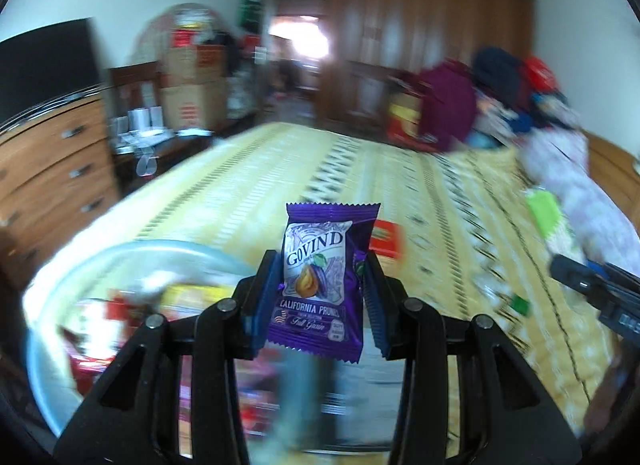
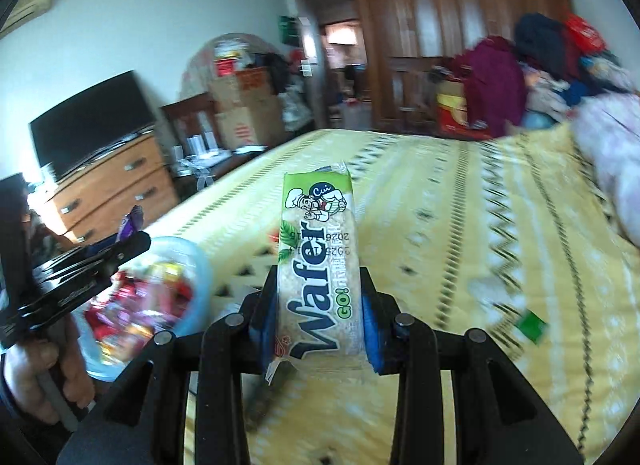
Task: Organize snacks
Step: 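Carry both snacks to the clear bowl and open both tools to drop them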
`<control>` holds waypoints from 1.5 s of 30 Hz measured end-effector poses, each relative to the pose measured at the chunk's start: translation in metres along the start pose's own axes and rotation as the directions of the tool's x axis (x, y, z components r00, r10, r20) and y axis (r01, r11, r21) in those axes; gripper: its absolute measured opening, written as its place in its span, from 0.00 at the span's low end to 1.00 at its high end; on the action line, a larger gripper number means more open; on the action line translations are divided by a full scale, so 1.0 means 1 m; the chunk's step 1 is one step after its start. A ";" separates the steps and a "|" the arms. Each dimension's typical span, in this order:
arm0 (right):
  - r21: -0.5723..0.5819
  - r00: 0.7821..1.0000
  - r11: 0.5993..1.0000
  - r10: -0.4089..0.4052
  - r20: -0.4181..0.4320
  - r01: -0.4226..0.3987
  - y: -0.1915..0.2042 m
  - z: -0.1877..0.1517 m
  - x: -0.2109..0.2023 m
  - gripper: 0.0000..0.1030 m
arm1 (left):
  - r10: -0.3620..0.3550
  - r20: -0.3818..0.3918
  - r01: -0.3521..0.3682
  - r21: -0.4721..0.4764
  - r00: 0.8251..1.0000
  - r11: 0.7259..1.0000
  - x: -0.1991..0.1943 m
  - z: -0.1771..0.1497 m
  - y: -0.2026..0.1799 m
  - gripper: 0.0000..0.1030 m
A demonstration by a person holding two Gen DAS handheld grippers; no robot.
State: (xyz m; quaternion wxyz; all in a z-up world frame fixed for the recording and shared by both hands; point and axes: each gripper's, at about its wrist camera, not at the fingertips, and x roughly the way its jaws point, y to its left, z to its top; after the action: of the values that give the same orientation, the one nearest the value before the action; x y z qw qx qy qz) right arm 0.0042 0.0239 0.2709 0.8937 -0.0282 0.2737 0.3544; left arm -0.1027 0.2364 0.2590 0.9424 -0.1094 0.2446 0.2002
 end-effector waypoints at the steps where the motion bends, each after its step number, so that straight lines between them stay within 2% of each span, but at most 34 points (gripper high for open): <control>1: -0.016 1.000 1.000 0.023 0.000 -0.023 0.015 0.007 0.005 0.37 | 0.032 0.006 -0.031 -0.021 0.999 0.999 -0.001 0.002 0.017 0.40; 3: -0.049 0.997 0.996 0.076 -0.009 -0.076 0.047 0.020 0.016 0.37 | 0.098 0.004 -0.097 -0.072 0.995 0.993 -0.003 0.002 0.054 0.40; 6: -0.082 0.985 0.982 0.168 -0.035 -0.170 0.099 0.032 0.034 0.37 | 0.159 -0.012 -0.159 -0.133 0.987 0.978 -0.002 -0.006 0.091 0.40; 9: -0.089 0.966 0.964 0.246 -0.076 -0.252 0.141 0.036 0.052 0.37 | 0.190 -0.041 -0.195 -0.173 0.981 0.966 0.002 -0.019 0.113 0.40; 14: -0.112 0.935 0.934 0.322 -0.150 -0.340 0.201 0.030 0.082 0.37 | 0.208 -0.085 -0.221 -0.205 0.974 0.953 0.004 -0.040 0.133 0.40; 20: -0.159 0.907 0.904 0.357 -0.224 -0.396 0.255 0.012 0.109 0.37 | 0.201 -0.124 -0.224 -0.216 0.972 0.950 0.001 -0.058 0.147 0.41; 29: -0.176 0.896 0.894 0.360 -0.261 -0.411 0.273 -0.004 0.116 0.37 | 0.197 -0.124 -0.222 -0.238 0.973 0.946 -0.005 -0.058 0.163 0.41; 45: -0.178 0.898 0.900 0.344 -0.273 -0.399 0.276 -0.007 0.123 0.37 | 0.198 -0.129 -0.224 -0.236 0.972 0.945 -0.004 -0.060 0.165 0.42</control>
State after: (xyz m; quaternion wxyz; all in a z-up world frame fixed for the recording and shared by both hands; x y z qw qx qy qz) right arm -0.1049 0.3042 0.2418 0.7608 -0.1199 0.3350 0.5427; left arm -0.2022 0.3644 0.1917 0.8803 -0.2102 0.2765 0.3233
